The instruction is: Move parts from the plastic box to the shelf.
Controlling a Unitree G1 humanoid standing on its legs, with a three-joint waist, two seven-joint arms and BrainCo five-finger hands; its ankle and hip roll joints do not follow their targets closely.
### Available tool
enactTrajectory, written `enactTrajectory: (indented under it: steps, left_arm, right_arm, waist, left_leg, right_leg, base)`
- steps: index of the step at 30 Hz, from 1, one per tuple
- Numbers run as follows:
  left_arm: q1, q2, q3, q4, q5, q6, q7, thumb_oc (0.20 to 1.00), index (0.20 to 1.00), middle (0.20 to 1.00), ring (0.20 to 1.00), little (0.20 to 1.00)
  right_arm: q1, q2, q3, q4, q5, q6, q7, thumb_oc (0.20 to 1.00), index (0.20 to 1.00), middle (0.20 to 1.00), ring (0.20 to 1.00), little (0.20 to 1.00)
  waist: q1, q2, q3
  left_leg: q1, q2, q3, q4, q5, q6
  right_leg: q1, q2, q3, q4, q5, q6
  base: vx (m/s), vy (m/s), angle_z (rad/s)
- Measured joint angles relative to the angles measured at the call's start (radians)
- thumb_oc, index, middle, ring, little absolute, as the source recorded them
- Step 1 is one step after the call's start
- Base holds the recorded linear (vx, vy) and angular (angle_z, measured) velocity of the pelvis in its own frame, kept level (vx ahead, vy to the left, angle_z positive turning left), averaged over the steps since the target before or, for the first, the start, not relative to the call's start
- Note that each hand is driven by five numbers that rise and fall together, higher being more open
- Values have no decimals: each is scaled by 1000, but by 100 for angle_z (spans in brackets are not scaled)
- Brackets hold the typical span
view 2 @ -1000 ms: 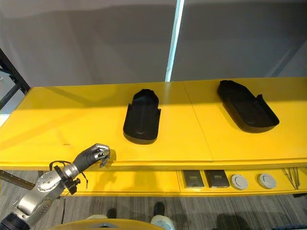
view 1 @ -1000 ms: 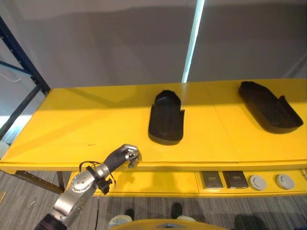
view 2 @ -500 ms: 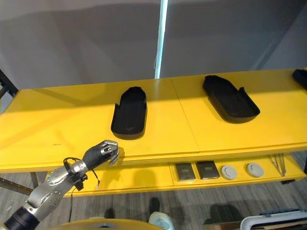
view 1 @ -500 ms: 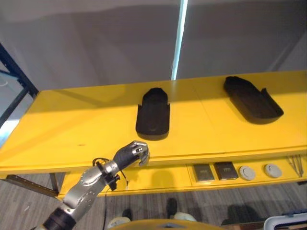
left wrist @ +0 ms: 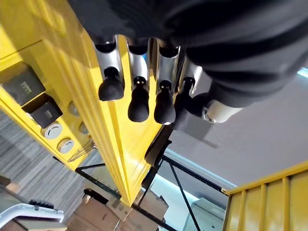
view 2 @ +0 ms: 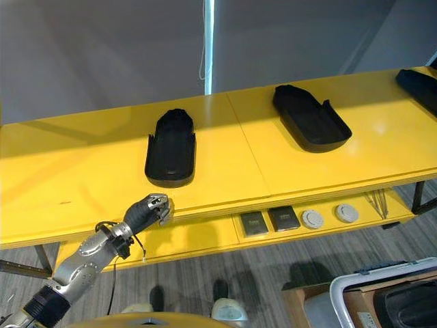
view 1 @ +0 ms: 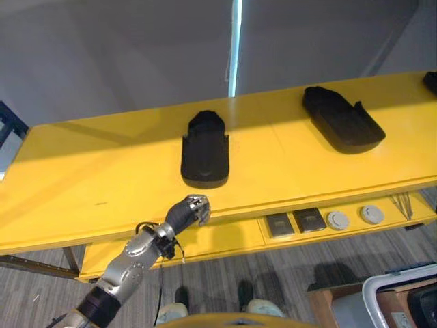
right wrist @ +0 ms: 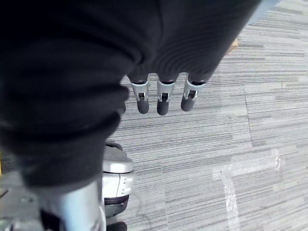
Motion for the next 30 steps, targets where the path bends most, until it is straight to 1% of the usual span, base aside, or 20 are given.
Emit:
enactTrajectory:
  steps: [2,3,4,6,8,12,13,15,18,23,24,26,28,30]
  left_arm:
    - [2,0,0,8,0,-10,13,200,200,200,200,200]
    - [3,-1,0,8,1,-23,15,200,200,200,200,200]
    - [2,-3,3,12,1,-35,26,200,200,200,200,200]
    - [-1,-5,11,14,1,-46,36,200,200,200,200,200]
    - [-4,-9,25,15,1,-47,44,200,200,200,200,200]
    - [-37,-13,37,40,0,-54,62,200,200,200,200,200]
    - [-51,-29,39,64,-2,-58,63,200,200,200,200,200]
    - [-55,-38,39,64,-2,-59,68,200,200,200,200,200]
    - [-56,-48,38,64,-2,-59,72,200,200,200,200,200]
    - [-57,-71,36,64,-4,-59,72,200,200,200,200,200]
    - [-57,-80,34,64,-4,-59,79,200,200,200,200,200]
    - [-57,-80,31,64,-4,-59,81,200,200,200,200,200]
    - [-63,-90,25,70,-4,-59,116,200,200,200,200,200]
    - [-80,-100,20,89,-4,-66,130,200,200,200,200,200]
  right_arm:
    - [5,0,0,-5,0,0,0,1000,1000,1000,1000,1000]
    - [5,0,0,-6,0,0,0,1000,1000,1000,1000,1000]
    - [14,-1,0,-8,0,0,0,1000,1000,1000,1000,1000]
    - [19,-6,0,-22,0,1,0,1000,1000,1000,1000,1000]
    - [25,-13,0,-36,0,1,0,1000,1000,1000,1000,1000]
    - [23,-13,0,-38,0,0,0,1000,1000,1000,1000,1000]
    - [23,-13,0,-38,-1,-1,0,1000,1000,1000,1000,1000]
    - [21,-13,0,-39,-1,-2,0,1000,1000,1000,1000,1000]
    - [20,-12,0,-43,-1,-3,0,1000,1000,1000,1000,1000]
    - [22,-12,0,-55,-10,-2,0,1000,1000,1000,1000,1000]
    - [23,-12,0,-67,-18,-1,0,1000,1000,1000,1000,1000]
    - [23,-12,1,-73,-19,0,0,1000,1000,1000,1000,1000]
    - [23,-9,2,-75,-20,1,0,1000,1000,1000,1000,1000]
    - [23,-7,4,-76,-20,1,0,1000,1000,1000,1000,1000]
  waist:
    - [-1,3,2]
    - [-1,3,2]
    - [-5,3,1]
    - [-8,8,6]
    - [-10,12,9]
    - [-21,11,18]
    - [-22,12,23]
    - [-26,12,31]
    - [-43,13,36]
    - [-50,12,36]
    - [-51,11,37]
    - [-53,10,38]
    - [-57,3,40]
    - [-61,-1,43]
  left_leg:
    - [10,-4,2,0,11,0]
    - [13,-7,3,0,17,6]
    - [15,-12,5,0,17,5]
    - [14,-17,7,6,22,-1]
    - [14,-23,8,6,21,-1]
    - [15,-23,15,6,21,0]
    - [20,-22,21,6,21,0]
    - [26,-22,24,0,18,1]
    - [30,-22,26,-1,11,4]
    - [32,-22,27,-1,9,0]
    - [34,-22,27,-1,13,6]
    - [36,-22,28,-1,13,6]
    - [45,-23,29,-1,12,5]
    - [44,-23,31,0,12,5]
  right_leg:
    - [4,-4,0,0,5,5]
    - [8,-7,0,0,11,6]
    - [10,-12,0,0,17,12]
    - [9,-17,0,0,22,7]
    - [9,-22,0,0,25,8]
    - [9,-22,3,0,24,9]
    - [9,-22,7,0,19,15]
    - [12,-21,12,0,19,16]
    - [13,-21,20,0,18,14]
    - [13,-21,24,0,20,12]
    - [15,-21,24,0,21,12]
    - [16,-21,25,0,21,12]
    - [25,-21,26,0,26,19]
    - [25,-21,27,0,27,20]
  base:
    - [0,0,0]
    - [0,0,0]
    - [20,7,3]
    - [7,2,2]
    - [0,0,0]
    - [7,5,-2]
    - [30,15,-11]
    - [21,6,-12]
    - [20,3,-7]
    - [11,1,-2]
    - [31,8,-1]
    - [0,0,0]
    - [0,0,0]
    - [0,0,0]
